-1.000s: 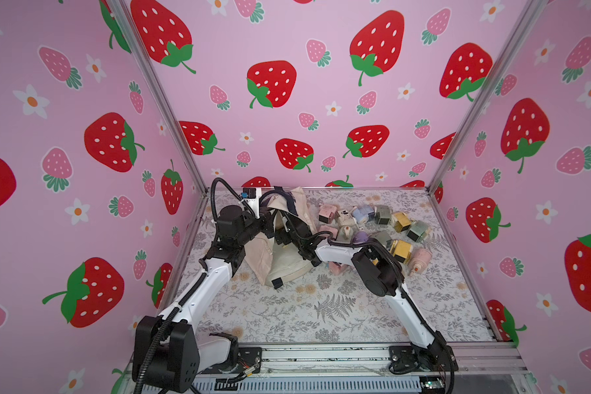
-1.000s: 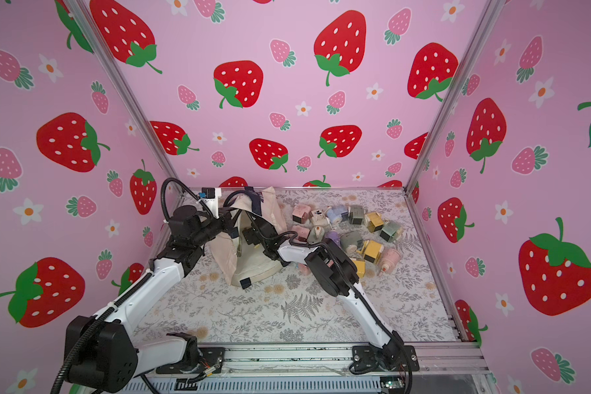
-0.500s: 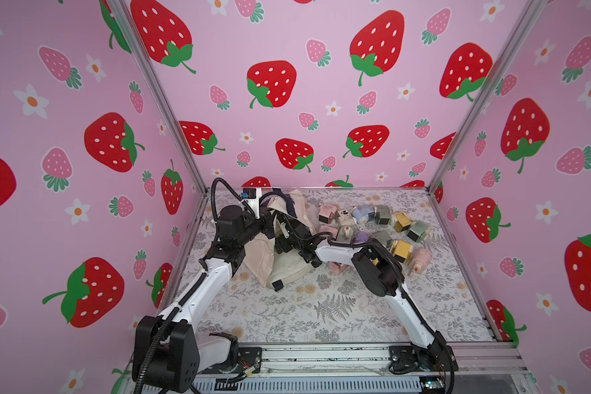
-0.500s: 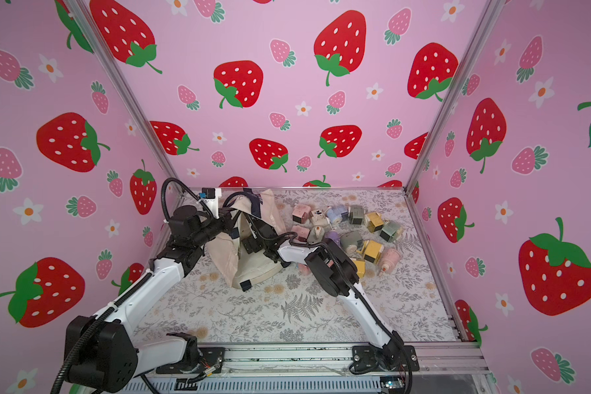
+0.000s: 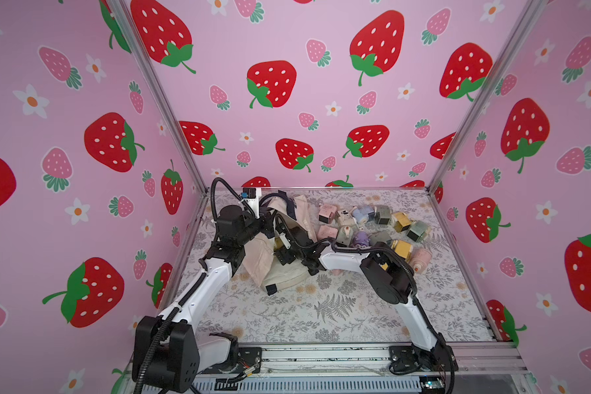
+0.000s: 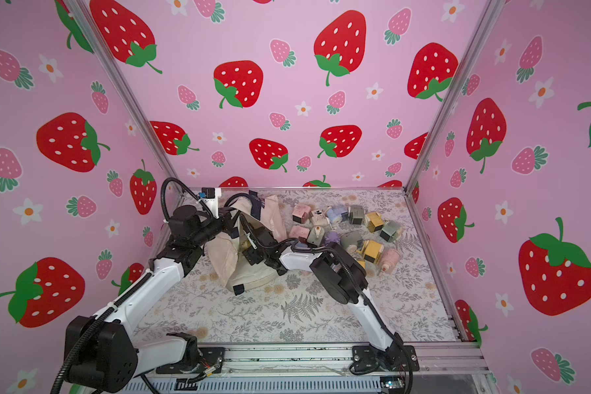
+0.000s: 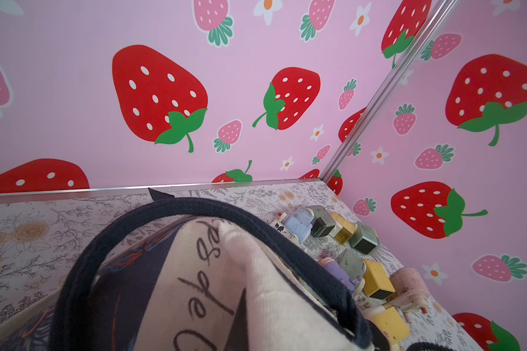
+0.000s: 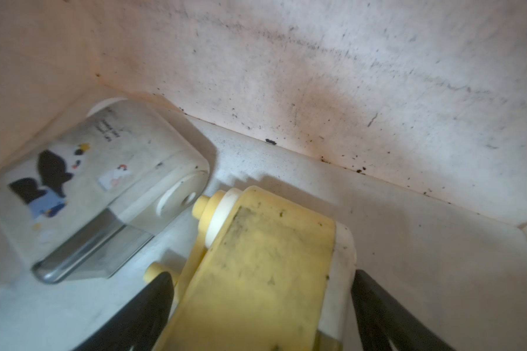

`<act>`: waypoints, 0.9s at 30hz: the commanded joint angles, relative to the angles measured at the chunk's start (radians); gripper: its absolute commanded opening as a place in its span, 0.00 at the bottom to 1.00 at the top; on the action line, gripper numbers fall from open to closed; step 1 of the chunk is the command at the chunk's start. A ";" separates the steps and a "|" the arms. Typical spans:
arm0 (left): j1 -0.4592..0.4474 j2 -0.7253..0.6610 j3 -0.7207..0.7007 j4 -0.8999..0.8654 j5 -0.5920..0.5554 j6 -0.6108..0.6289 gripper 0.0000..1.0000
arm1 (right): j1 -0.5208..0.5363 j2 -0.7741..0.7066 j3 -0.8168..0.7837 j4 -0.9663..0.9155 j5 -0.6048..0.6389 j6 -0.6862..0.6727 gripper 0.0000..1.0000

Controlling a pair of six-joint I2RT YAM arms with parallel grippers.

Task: Take out the pencil sharpeners from the tote bags
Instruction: Pick up the pencil sharpener from the canvas bag.

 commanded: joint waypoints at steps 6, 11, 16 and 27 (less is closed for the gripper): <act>-0.005 -0.022 0.065 0.063 0.030 0.014 0.00 | 0.015 -0.046 -0.025 0.043 -0.027 -0.012 0.80; -0.004 -0.021 0.066 0.064 0.029 0.015 0.00 | 0.016 -0.073 -0.057 0.051 -0.018 -0.009 0.72; -0.006 -0.025 0.064 0.062 0.028 0.017 0.00 | 0.018 -0.124 -0.107 0.056 -0.011 -0.014 0.68; -0.004 -0.020 0.068 0.062 0.027 0.016 0.00 | 0.021 -0.279 -0.276 0.140 -0.109 -0.028 0.63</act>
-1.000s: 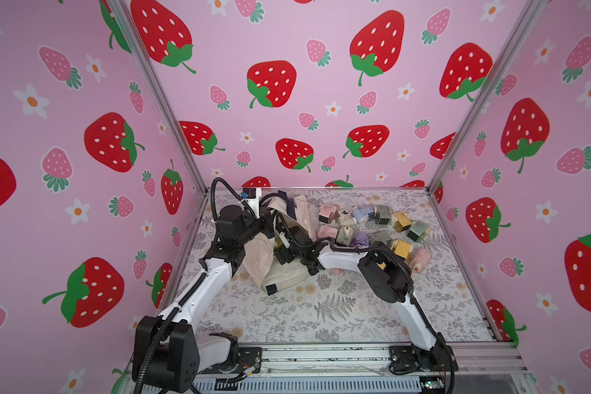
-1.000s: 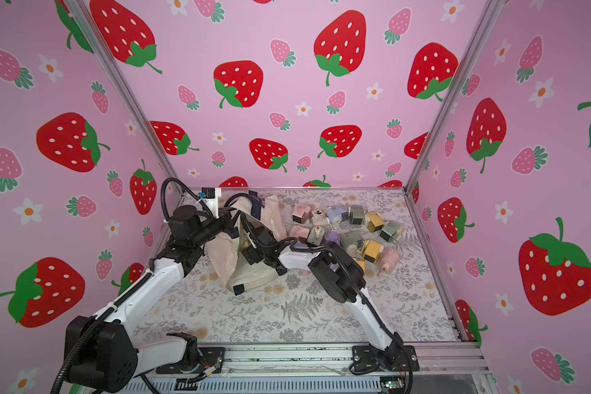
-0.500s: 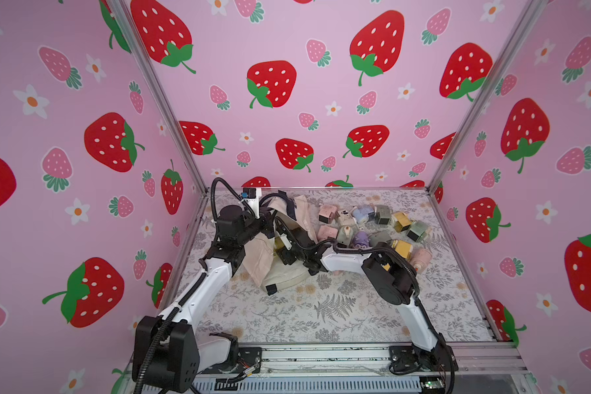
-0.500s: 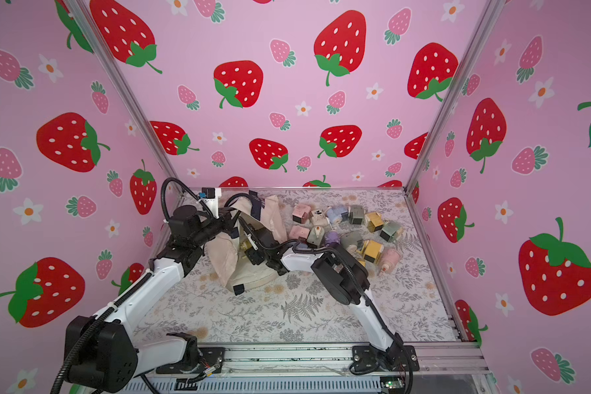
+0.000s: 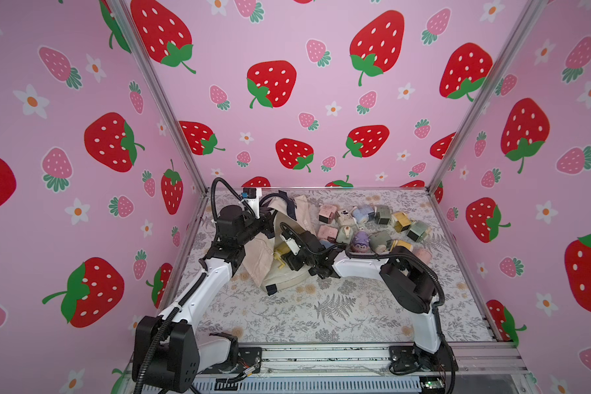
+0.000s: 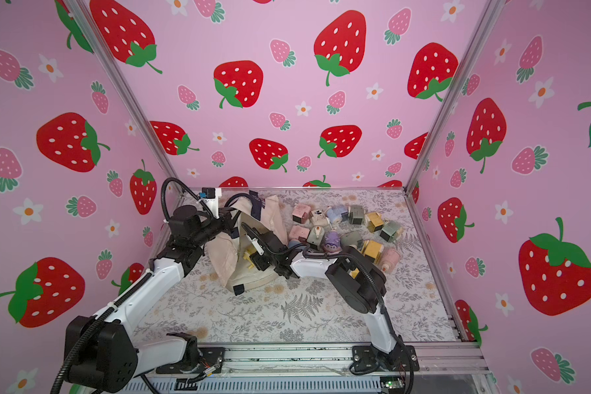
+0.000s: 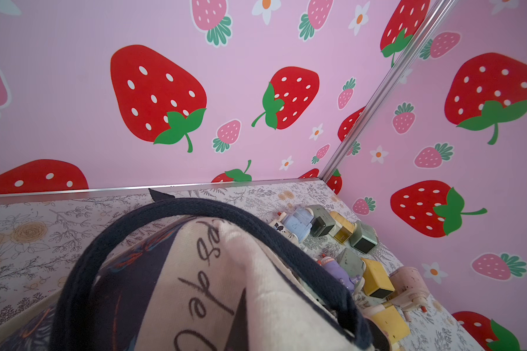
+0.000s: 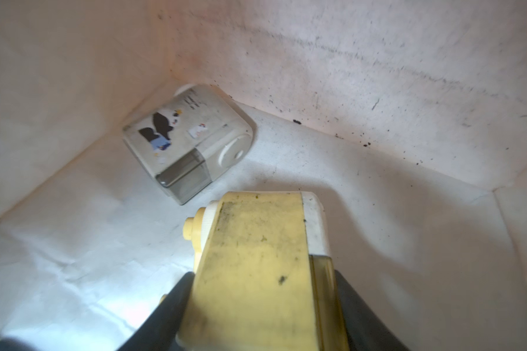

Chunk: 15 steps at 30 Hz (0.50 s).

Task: Take out the pencil sharpeners from the tote bags
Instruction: Pick up the pencil sharpener from the canvas bag.

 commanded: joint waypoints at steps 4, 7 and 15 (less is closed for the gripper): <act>-0.004 -0.019 0.067 0.062 0.026 0.011 0.00 | 0.011 -0.086 -0.060 0.074 -0.049 -0.037 0.62; -0.005 -0.019 0.068 0.062 0.027 0.011 0.00 | 0.021 -0.109 -0.082 0.070 -0.064 -0.056 0.61; -0.003 -0.019 0.068 0.061 0.026 0.013 0.00 | 0.061 -0.238 -0.182 0.034 -0.169 -0.158 0.61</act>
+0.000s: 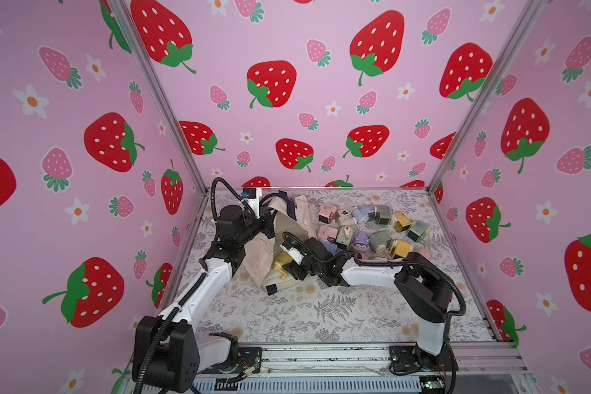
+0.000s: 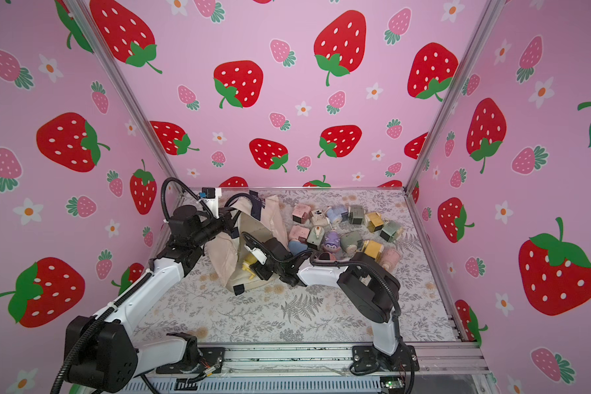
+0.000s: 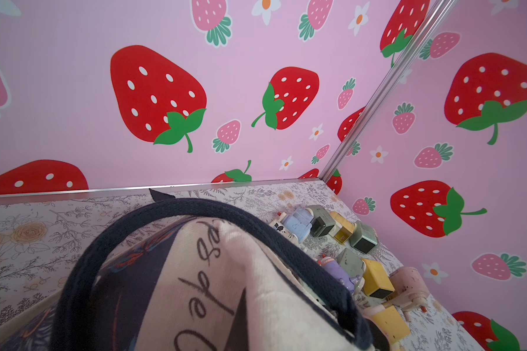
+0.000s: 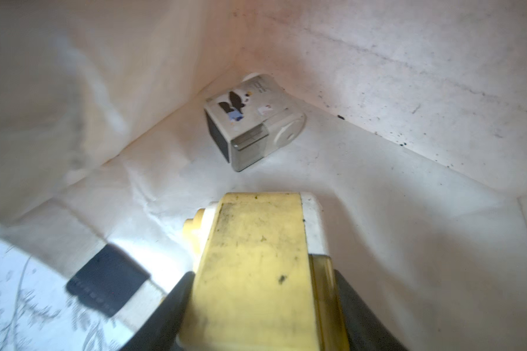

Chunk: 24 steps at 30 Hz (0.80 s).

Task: Take out the pencil sharpeners from the tote bags
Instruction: Pick up the pencil sharpener from the canvas bag, then place the pencil sharpener at the center of the board.

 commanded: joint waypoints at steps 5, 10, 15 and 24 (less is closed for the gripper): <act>-0.005 -0.015 0.069 0.060 0.023 0.013 0.00 | 0.016 -0.255 -0.154 -0.042 -0.093 -0.076 0.61; -0.006 -0.010 0.073 0.059 0.025 0.011 0.00 | 0.016 -0.451 -0.311 -0.071 0.005 -0.030 0.61; -0.004 -0.016 0.070 0.053 0.022 0.012 0.00 | 0.016 -0.642 -0.472 -0.099 0.170 0.066 0.59; -0.005 -0.013 0.073 0.056 0.025 0.007 0.00 | 0.020 -0.684 -0.649 -0.025 0.172 0.195 0.59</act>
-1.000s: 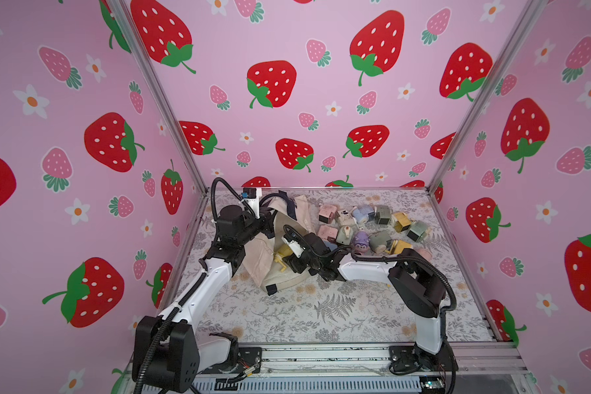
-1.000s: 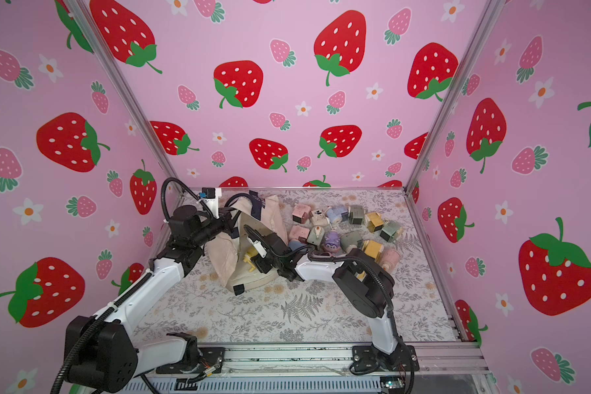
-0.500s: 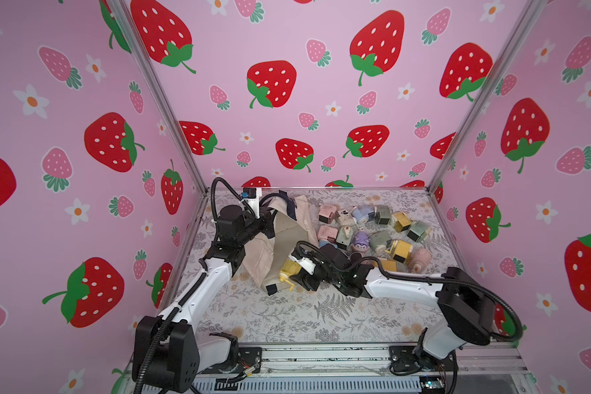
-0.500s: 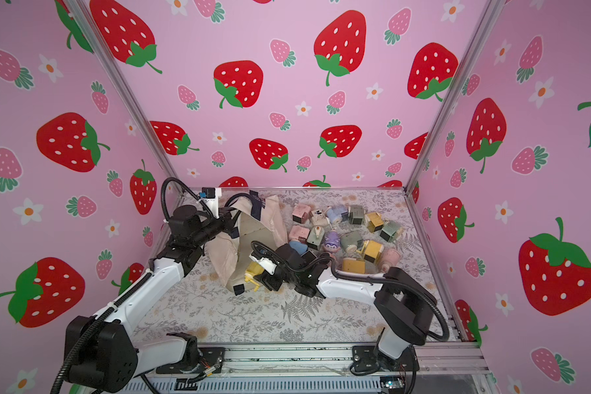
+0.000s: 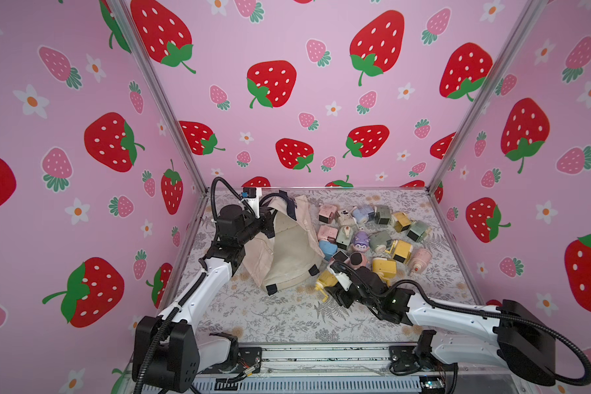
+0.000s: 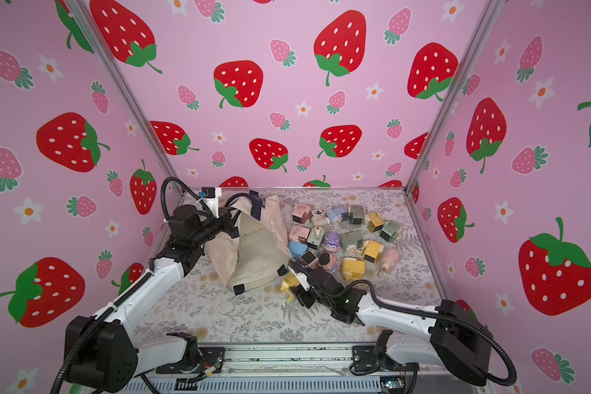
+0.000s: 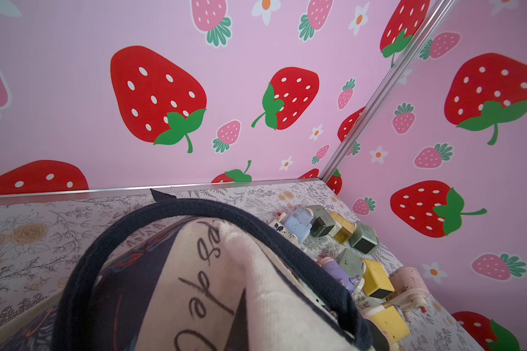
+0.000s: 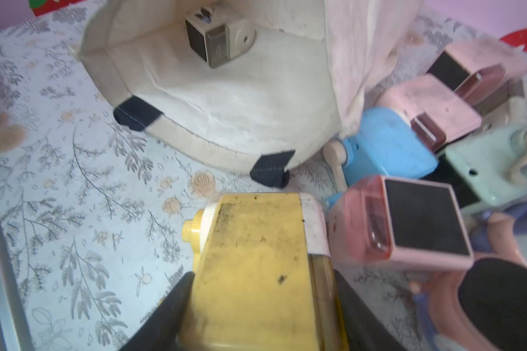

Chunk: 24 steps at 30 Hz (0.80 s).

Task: Take out the pencil sharpeners from the tote bags
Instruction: Place the pencil sharpener at the center of the board.

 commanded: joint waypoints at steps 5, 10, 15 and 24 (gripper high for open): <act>-0.005 -0.005 0.072 0.064 0.029 0.005 0.00 | 0.004 0.018 -0.055 0.069 0.065 0.077 0.61; -0.005 0.002 0.076 0.064 0.029 0.003 0.00 | 0.004 0.036 -0.076 0.051 0.174 0.093 0.62; -0.006 0.004 0.077 0.062 0.031 0.003 0.00 | 0.004 0.060 -0.060 0.033 0.205 0.094 0.77; -0.006 0.002 0.075 0.062 0.028 0.005 0.00 | 0.013 -0.005 -0.024 0.025 0.188 0.058 0.91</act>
